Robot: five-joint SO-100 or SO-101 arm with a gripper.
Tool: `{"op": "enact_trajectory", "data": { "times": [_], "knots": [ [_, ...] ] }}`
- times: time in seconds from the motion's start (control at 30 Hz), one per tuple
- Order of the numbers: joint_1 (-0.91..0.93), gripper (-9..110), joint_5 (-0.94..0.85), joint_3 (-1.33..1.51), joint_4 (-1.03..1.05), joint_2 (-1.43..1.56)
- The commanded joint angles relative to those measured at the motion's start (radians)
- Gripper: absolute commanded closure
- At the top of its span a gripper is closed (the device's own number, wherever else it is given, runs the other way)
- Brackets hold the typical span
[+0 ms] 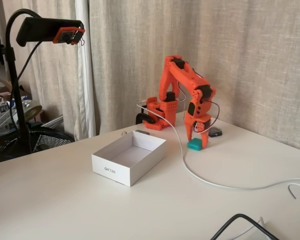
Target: Grasp the green cube and put it in the bin.
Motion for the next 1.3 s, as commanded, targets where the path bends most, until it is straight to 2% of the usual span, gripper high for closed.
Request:
{"op": "enact_trajectory", "data": {
  "times": [0.0, 0.2, 0.3, 0.37, 0.77, 1.27],
  "knots": [
    [0.012, 80, 0.000, 0.012, -0.015, -0.018],
    [0.000, 88, 0.000, 0.014, -0.020, -0.018],
    [-0.002, 96, 0.000, 0.014, -0.026, -0.018],
    [-0.002, 109, 0.000, 0.014, -0.034, -0.018],
    [0.000, 110, 0.008, -0.018, -0.029, 0.002],
    [0.031, 110, 0.002, -0.083, -0.133, 0.103]
  ]
}}
